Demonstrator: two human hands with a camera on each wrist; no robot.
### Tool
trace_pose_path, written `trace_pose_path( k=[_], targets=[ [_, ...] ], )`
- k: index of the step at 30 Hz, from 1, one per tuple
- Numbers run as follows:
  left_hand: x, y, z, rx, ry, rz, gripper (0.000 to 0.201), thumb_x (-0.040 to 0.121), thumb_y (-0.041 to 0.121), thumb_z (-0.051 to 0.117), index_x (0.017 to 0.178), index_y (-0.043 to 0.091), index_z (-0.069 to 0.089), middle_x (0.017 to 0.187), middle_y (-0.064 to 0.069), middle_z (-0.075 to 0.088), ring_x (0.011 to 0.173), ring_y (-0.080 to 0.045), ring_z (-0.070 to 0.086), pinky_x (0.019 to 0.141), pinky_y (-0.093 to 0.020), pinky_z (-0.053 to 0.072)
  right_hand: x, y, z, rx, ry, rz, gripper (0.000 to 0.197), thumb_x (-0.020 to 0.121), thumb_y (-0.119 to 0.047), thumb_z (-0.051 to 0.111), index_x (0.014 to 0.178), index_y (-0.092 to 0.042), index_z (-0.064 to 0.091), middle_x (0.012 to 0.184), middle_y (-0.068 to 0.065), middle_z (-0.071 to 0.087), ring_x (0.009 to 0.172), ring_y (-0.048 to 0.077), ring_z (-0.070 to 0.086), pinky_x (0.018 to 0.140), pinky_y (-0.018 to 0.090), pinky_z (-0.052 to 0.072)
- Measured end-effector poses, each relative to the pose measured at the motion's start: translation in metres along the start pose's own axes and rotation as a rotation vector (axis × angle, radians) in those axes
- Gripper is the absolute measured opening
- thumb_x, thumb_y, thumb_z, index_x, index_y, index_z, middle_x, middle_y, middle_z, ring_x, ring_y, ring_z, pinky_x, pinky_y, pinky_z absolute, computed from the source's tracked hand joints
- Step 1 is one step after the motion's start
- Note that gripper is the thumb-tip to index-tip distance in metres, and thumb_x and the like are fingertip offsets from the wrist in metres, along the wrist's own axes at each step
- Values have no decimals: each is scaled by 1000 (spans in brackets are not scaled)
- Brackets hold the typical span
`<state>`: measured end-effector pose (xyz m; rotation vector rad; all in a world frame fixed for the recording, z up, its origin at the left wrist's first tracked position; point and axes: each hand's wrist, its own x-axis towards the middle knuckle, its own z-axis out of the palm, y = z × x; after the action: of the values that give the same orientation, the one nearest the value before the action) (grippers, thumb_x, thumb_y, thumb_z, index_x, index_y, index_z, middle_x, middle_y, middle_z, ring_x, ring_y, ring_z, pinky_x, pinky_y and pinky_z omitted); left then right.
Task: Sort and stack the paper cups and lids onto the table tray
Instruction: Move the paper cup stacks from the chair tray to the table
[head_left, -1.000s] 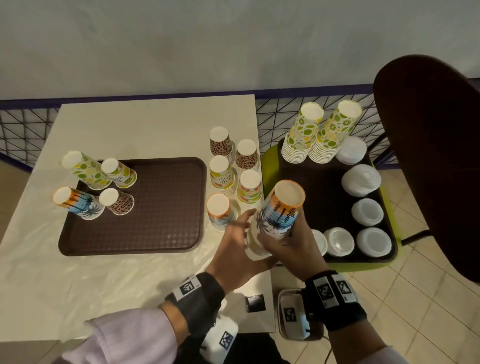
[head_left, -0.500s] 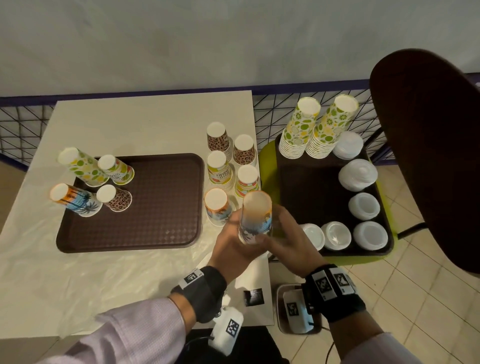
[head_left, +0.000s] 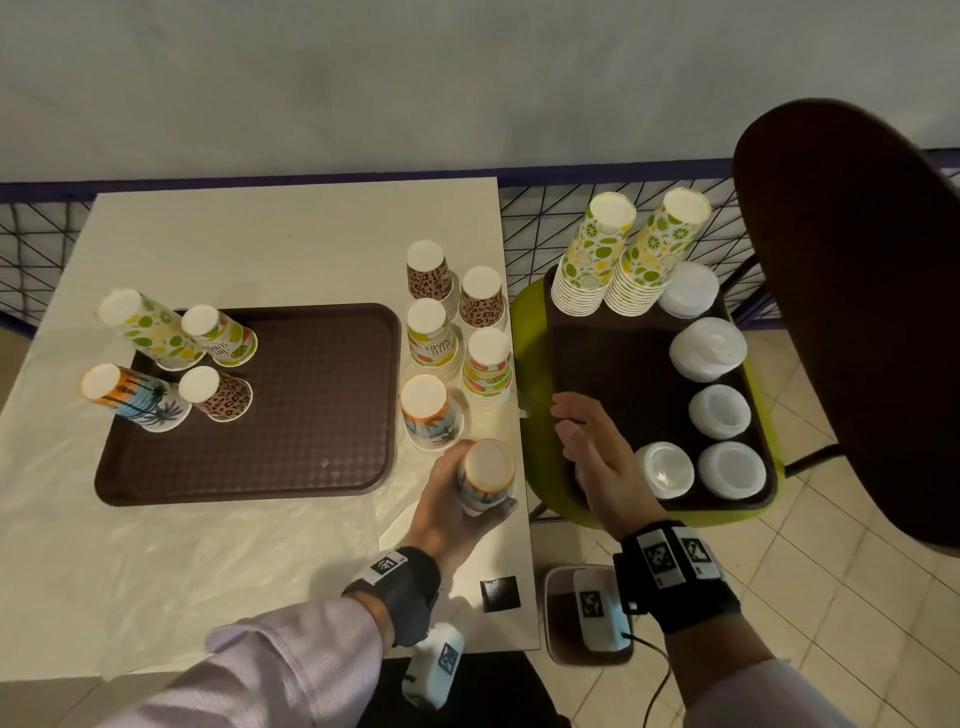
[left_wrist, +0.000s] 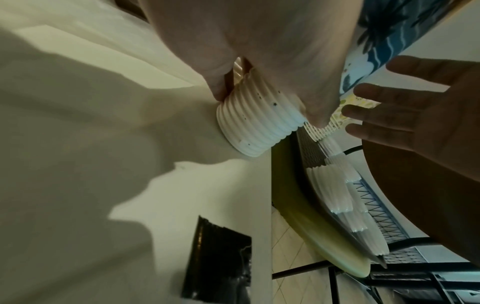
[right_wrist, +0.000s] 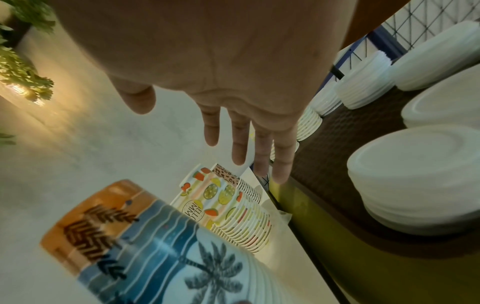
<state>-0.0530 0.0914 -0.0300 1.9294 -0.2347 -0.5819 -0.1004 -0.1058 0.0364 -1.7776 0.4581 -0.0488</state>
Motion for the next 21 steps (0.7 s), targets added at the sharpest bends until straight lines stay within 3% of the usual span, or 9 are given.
trace_pose_path(
  k=[4,7,11,14,16,18,20,21],
  targets=[
    [-4,6,-4,7,24,-9,70,76,13,93,115,49,47,119,22,56,113,5,55,85,1,41,3,3,-2,11,31,15,62,87,-64,43,134,-25,55,130,-7,60,115,4,58,101,41,52],
    [-8,10,-6,-22,26,-39,74,74,12,93,119,46,44,123,21,54,115,4,54,85,1,43,4,1,-5,12,53,24,63,87,-65,43,134,-25,56,131,-6,61,118,8,59,103,45,51],
    [-20,13,-12,-65,38,-223,79,70,20,97,119,38,38,122,16,52,114,-9,57,76,-11,51,5,2,-12,-10,108,21,59,89,-65,42,131,-27,58,129,-7,62,118,11,61,102,49,51],
    [-34,4,-24,-35,32,-340,70,70,27,96,108,31,38,112,7,52,100,-11,57,65,-14,47,3,2,-18,-21,170,16,55,91,-64,42,128,-28,60,126,-7,63,117,12,62,98,49,53],
    [-44,-1,-36,139,-70,-374,61,75,39,92,105,24,41,100,6,53,82,-9,52,57,-15,41,1,1,-22,-15,217,31,56,91,-64,41,127,-27,61,125,-7,64,114,12,63,94,46,56],
    [-54,-4,-45,361,-247,-327,52,78,54,85,98,25,46,89,8,57,72,-6,50,58,-19,37,-1,-2,-26,-58,279,23,48,94,-57,44,125,-26,62,121,-6,65,110,10,65,93,44,57],
    [-63,-2,-45,406,-415,-241,38,84,54,79,90,30,51,82,8,59,68,-5,50,62,-20,41,-3,-5,-31,-158,347,11,30,100,-40,54,121,-21,64,116,-2,66,100,6,66,90,38,58],
    [-66,3,-41,374,-485,-183,32,87,51,78,89,31,52,80,9,60,67,-3,51,64,-19,44,-3,-6,-34,-234,385,-6,22,100,-30,58,117,-19,66,113,0,66,93,2,65,87,30,58]
  ],
)
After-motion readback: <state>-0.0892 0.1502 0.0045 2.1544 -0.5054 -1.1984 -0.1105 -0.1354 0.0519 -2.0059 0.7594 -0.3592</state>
